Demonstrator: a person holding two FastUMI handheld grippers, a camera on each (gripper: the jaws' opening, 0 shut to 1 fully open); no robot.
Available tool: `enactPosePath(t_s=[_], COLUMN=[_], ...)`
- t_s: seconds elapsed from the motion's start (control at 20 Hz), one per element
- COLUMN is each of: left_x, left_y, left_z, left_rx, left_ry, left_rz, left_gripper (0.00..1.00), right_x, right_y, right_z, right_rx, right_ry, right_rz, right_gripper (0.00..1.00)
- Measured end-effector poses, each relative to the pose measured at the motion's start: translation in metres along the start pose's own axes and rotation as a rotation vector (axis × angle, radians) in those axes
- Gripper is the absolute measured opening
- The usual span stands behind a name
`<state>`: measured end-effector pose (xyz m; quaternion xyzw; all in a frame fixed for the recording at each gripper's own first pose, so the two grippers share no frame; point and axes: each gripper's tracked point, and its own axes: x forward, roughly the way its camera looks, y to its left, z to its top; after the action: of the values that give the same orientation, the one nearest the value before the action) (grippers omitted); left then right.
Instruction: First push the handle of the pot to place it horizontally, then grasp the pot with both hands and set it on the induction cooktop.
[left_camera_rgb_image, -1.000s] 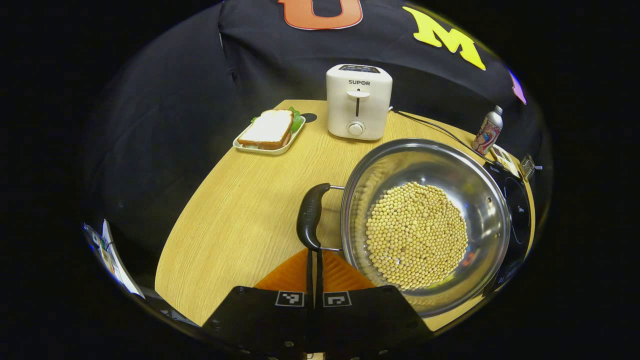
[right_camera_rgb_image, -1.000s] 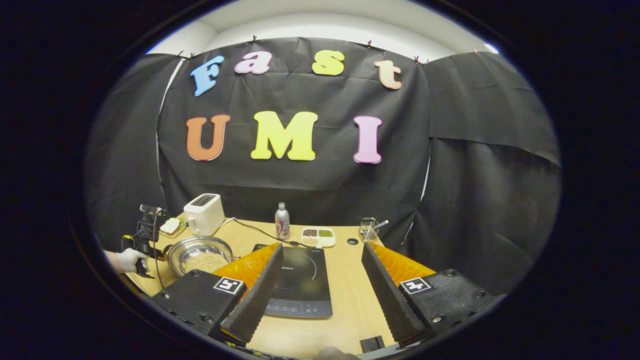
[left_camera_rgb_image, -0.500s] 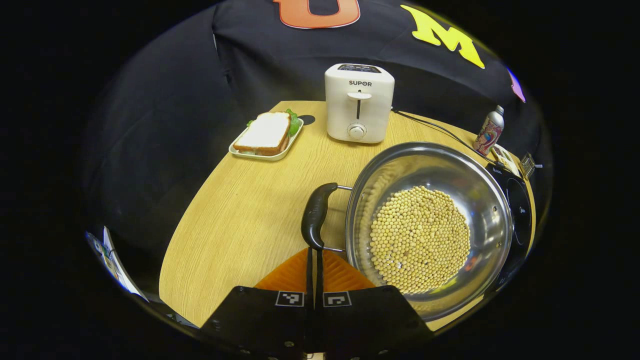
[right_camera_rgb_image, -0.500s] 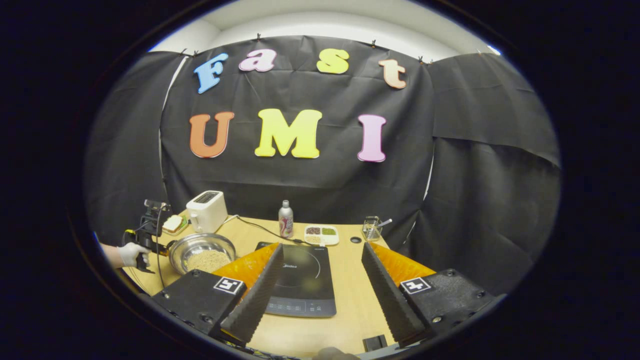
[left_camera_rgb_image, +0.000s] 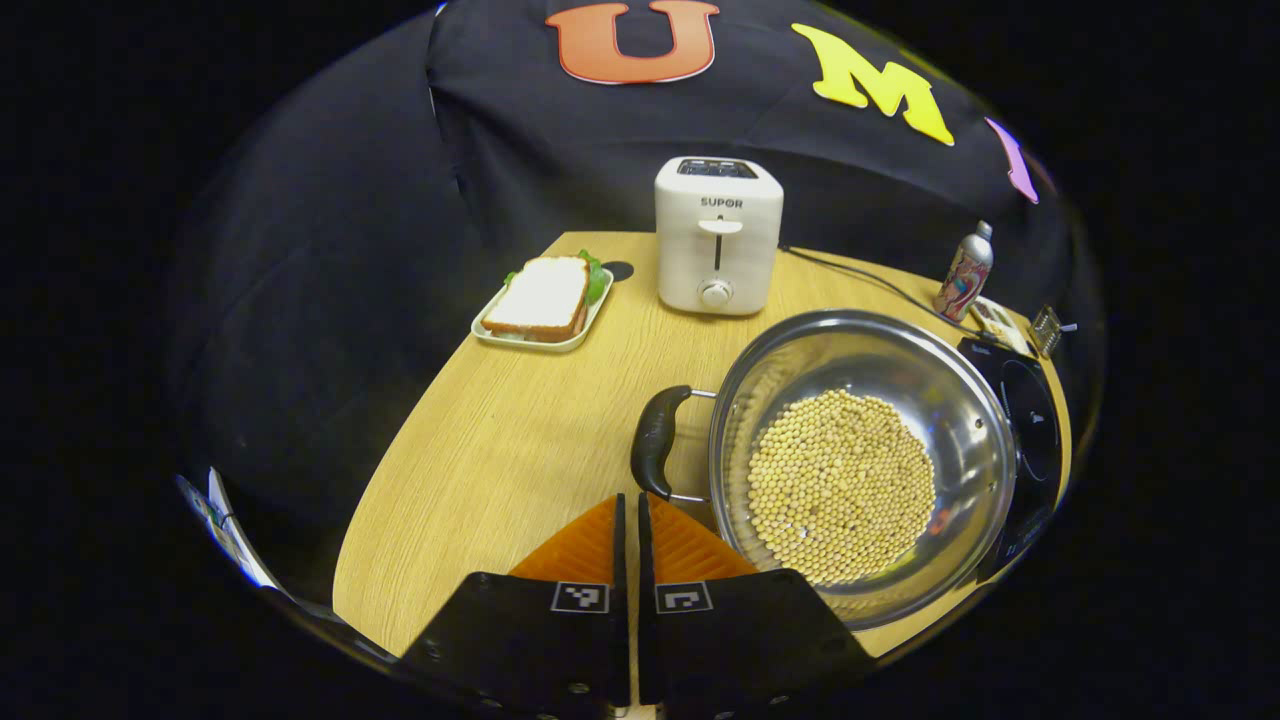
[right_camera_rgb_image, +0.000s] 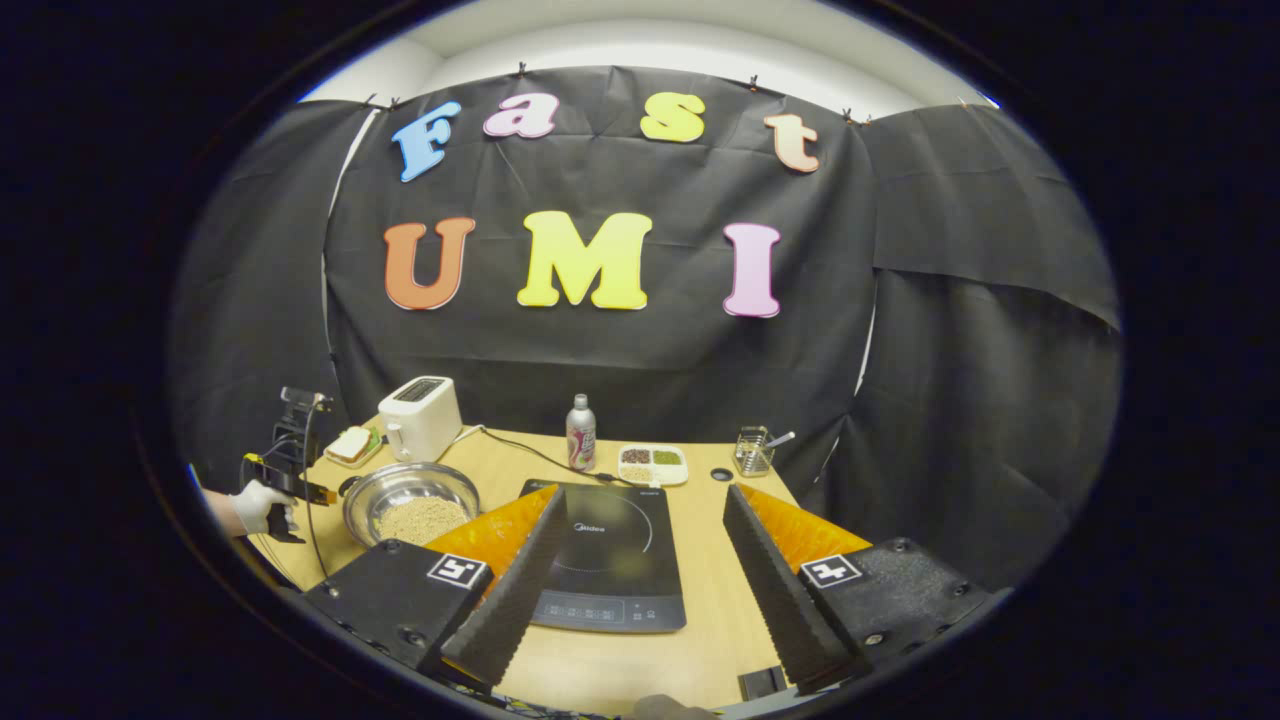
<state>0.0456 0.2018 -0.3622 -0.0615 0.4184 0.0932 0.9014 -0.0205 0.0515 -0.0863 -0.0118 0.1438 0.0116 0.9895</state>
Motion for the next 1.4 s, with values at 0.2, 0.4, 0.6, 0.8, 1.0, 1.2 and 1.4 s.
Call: enactPosePath(t_s=[0.2, 0.4, 0.6, 0.8, 1.0, 1.2, 1.4], left_x=[-0.014, -0.028, -0.021, -0.002, 0.022, 0.046, 0.065], left_y=[0.005, 0.006, -0.01, -0.02, -0.023, -0.029, -0.033], left_z=[0.012, 0.025, 0.04, 0.047, 0.042, 0.039, 0.031], left_rx=[0.054, 0.069, 0.112, 0.145, 0.151, 0.16, 0.171], left_ry=[-0.064, -0.109, -0.133, -0.117, -0.077, -0.034, 0.017], left_rz=[-0.025, -0.022, -0.049, -0.068, -0.065, -0.076, -0.075], left_gripper=[0.71, 0.86, 0.98, 0.97, 0.98, 0.98, 0.98], right_x=[0.02, 0.052, 0.096, 0.146, 0.187, 0.228, 0.254], right_y=[0.021, 0.052, 0.092, 0.141, 0.19, 0.217, 0.227], right_z=[-0.009, -0.017, -0.04, -0.07, -0.103, -0.139, -0.166], right_rx=[-0.003, -0.014, -0.007, 0.018, 0.011, 0.001, 0.009], right_ry=[0.022, 0.046, 0.121, 0.231, 0.334, 0.438, 0.512], right_rz=[0.051, 0.121, 0.195, 0.278, 0.353, 0.351, 0.34], right_gripper=[0.97, 0.99, 0.99, 0.97, 0.99, 0.99, 0.96])
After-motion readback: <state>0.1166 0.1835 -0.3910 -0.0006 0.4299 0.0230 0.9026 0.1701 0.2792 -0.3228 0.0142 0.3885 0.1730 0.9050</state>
